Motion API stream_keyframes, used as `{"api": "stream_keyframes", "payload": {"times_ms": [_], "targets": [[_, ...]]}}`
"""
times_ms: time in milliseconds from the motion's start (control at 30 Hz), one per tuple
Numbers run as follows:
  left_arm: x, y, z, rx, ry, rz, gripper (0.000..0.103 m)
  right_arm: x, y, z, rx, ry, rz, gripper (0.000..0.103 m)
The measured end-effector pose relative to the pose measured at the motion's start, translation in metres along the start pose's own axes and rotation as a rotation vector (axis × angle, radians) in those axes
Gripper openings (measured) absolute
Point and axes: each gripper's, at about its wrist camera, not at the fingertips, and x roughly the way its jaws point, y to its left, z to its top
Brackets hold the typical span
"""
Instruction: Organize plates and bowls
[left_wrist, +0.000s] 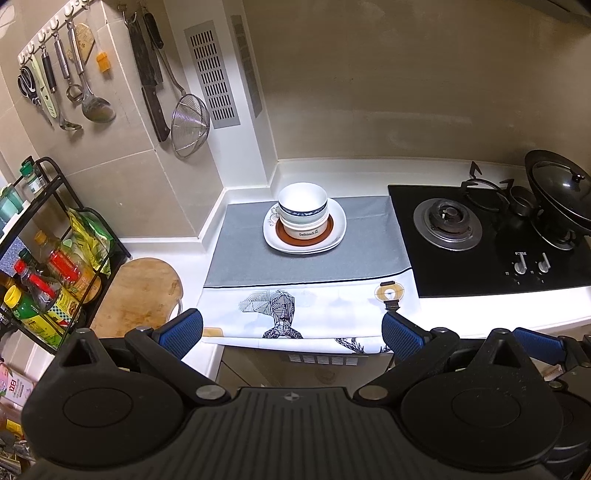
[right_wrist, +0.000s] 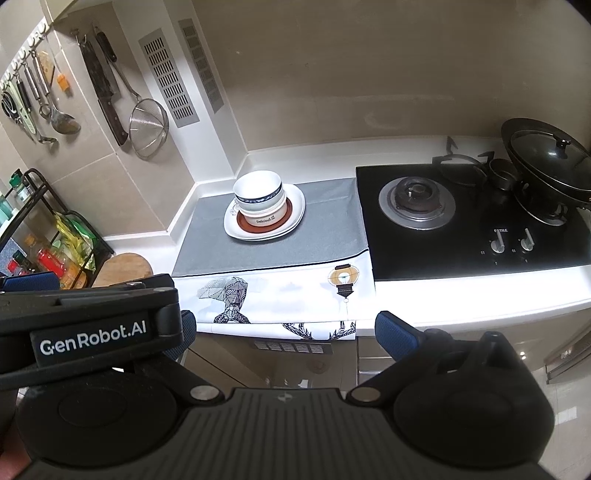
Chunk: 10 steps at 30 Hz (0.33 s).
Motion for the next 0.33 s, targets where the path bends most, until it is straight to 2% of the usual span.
{"api": "stream_keyframes", "payload": {"times_ms": [333], "targets": [[0.024, 0.017, 0.01, -0.017, 0.02, 0.005, 0.103, 0.026, 0.018, 0.013, -0.014, 0.021, -0.001, 0.103]]}}
